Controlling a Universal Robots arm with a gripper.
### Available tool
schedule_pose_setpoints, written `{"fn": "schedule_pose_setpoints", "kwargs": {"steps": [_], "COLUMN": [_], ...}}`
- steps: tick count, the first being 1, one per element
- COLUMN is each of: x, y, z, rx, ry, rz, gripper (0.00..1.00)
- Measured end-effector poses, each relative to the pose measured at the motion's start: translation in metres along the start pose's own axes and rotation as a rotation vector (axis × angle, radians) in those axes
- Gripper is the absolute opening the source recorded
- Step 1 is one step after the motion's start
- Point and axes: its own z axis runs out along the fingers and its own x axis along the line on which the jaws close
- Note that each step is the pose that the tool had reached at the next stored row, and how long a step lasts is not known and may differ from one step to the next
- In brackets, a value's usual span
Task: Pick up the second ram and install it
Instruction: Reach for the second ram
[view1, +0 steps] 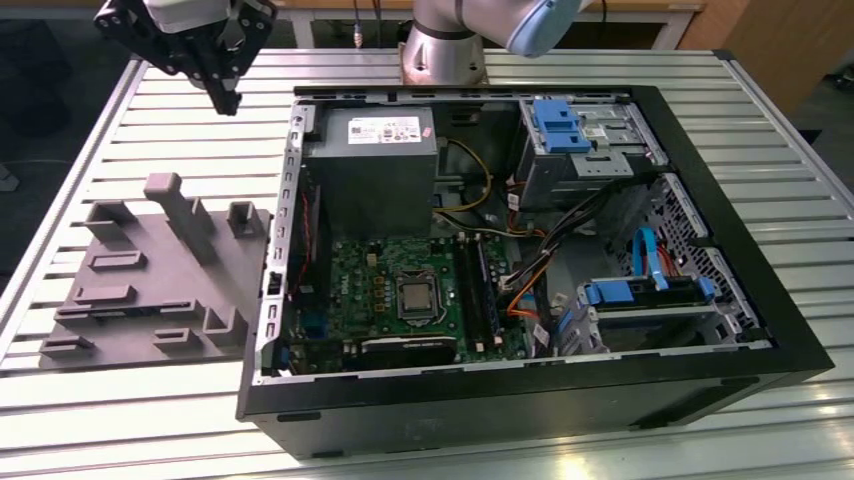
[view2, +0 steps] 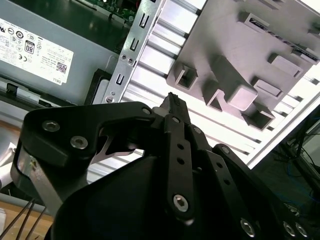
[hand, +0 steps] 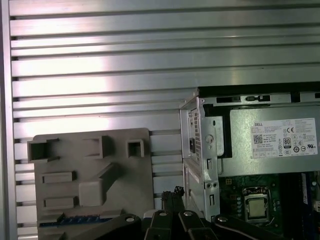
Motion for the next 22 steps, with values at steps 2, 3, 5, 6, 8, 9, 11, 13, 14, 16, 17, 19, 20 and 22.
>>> {"fn": "schedule_pose_setpoints", "kwargs": {"steps": [2, 3, 5, 6, 8, 9, 11, 13, 14, 16, 17, 19, 20, 22], "x": [0.0005, 0.0007, 0.0011, 0.0013, 0.0017, 0.0019, 0.0021, 0.0023, 0.0024, 0.0024, 0.0025, 0.0026, 0.0026, 0.0027], "y": [-0.0003, -0.0004, -0.0008, -0.0009, -0.0013, -0.0016, -0.0022, -0.0028, -0.0031, -0.0035, -0.0037, -0.0042, -0.0044, -0.0048], "z": [0.0003, 0.0004, 0.0008, 0.001, 0.0015, 0.0019, 0.0026, 0.0035, 0.004, 0.0048, 0.0052, 0.006, 0.0064, 0.007], "rx": [-0.0001, 0.0, 0.0, 0.0, 0.0, 0.0, 0.0, 0.0, -0.0001, 0.0, 0.0, 0.0, 0.0, 0.0], "ry": [-0.0001, 0.0, 0.0, 0.0001, 0.0, 0.0001, 0.0001, 0.0, 0.0, 0.0, 0.0, 0.0001, 0.0001, 0.0001], "rz": [0.0, 0.0, 0.0, 0.0, 0.0, 0.0, 0.0, 0.0, 0.0, 0.0, 0.0, 0.0, 0.0, 0.0], "gripper": [0.11, 0.11, 0.11, 0.11, 0.11, 0.11, 0.11, 0.11, 0.11, 0.11, 0.11, 0.11, 0.11, 0.11]}}
